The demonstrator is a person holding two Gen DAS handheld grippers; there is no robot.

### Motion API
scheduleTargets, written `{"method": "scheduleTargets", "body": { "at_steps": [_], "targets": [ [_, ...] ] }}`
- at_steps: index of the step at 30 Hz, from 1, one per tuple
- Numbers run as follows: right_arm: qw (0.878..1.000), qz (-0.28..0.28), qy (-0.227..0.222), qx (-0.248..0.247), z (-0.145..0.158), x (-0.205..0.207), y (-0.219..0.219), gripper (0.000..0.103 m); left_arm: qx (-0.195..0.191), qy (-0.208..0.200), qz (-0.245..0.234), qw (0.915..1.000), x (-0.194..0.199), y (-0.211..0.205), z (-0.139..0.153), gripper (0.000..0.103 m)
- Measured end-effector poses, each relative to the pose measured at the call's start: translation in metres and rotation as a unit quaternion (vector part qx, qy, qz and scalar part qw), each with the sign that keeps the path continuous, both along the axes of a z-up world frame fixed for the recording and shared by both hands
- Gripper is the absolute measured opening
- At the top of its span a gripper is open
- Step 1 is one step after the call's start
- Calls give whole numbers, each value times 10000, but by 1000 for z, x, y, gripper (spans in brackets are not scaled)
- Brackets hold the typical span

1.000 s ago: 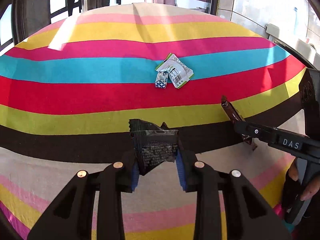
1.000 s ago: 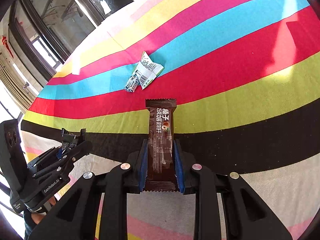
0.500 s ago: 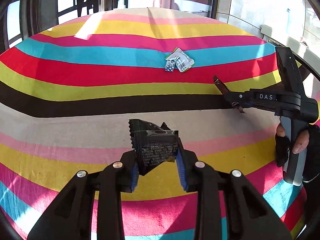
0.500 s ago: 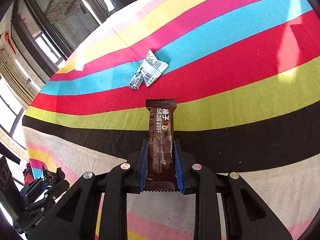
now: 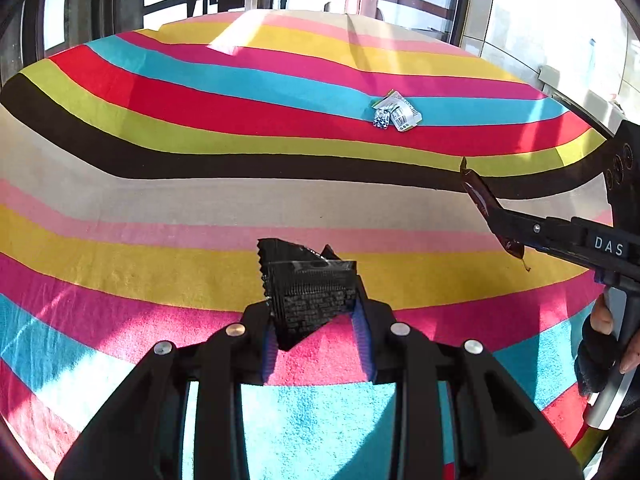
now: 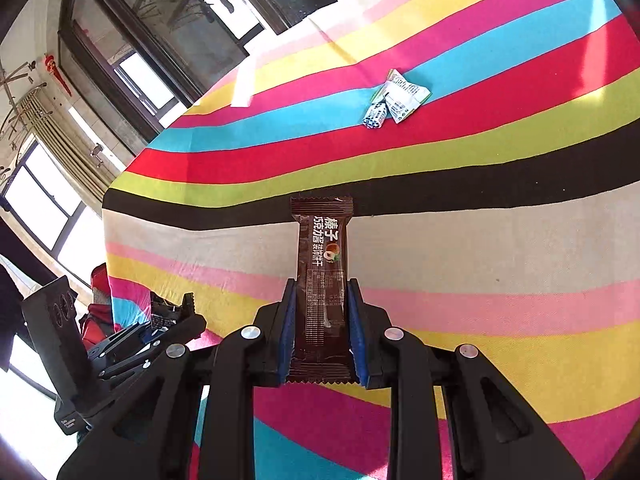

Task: Organize snacks
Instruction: 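Carry both snacks to the white box and open both tools inside it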

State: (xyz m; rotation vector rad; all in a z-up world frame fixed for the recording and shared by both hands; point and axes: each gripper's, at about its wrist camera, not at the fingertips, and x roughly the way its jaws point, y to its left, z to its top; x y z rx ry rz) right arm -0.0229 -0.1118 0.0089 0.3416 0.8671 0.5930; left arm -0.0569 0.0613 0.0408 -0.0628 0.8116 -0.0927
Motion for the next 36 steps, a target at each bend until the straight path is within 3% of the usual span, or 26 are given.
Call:
{"method": "scheduleTargets", "body": {
  "at_steps": [22, 36],
  "targets": [
    [9923, 975, -606, -461, 29, -91, 86, 25, -190, -111, 575, 9981, -85, 57, 2, 32],
    [9819, 1613, -688, -722, 28, -120, 139, 25, -215, -128, 938, 9953, -128, 93, -1, 32]
  ]
}}
